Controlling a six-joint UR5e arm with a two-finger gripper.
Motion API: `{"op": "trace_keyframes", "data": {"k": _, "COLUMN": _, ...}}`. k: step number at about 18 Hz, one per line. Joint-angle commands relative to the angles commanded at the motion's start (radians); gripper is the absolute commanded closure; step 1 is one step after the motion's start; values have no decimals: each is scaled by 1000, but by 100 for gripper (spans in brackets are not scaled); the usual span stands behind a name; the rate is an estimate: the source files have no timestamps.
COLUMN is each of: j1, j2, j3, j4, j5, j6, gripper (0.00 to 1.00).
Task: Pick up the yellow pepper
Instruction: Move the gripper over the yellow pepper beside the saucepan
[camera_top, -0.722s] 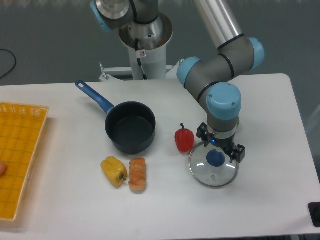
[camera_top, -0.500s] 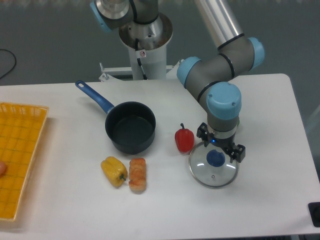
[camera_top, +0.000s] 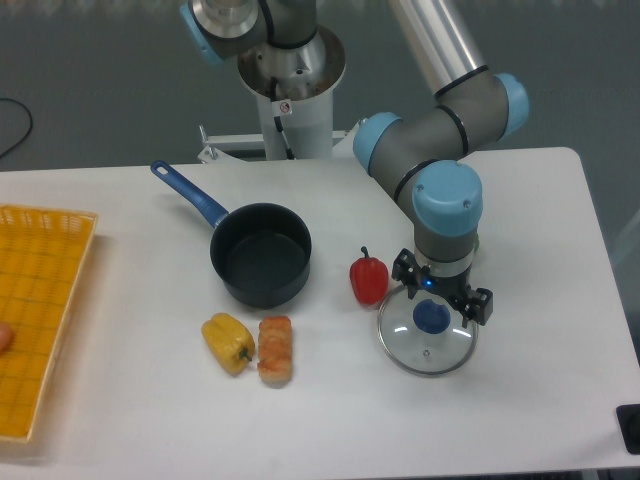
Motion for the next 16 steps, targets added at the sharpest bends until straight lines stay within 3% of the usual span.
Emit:
{"op": "trace_keyframes", "data": {"k": 2, "j1": -29, "j2": 31, "j3": -6, "j4": -5, "j5": -3, "j6": -167, "gripper": 0}}
{"op": "trace_keyframes", "data": {"k": 9, "j1": -231, "j2": 28, "j3": -72, "j4": 3, "j5": 37, "j6": -752, "gripper": 0}}
{"op": "trace_keyframes", "data": {"k": 16, "j1": -380, "j2": 18, "j3": -77, "j4": 23, "j5": 41, "j6": -1074, "gripper": 0}}
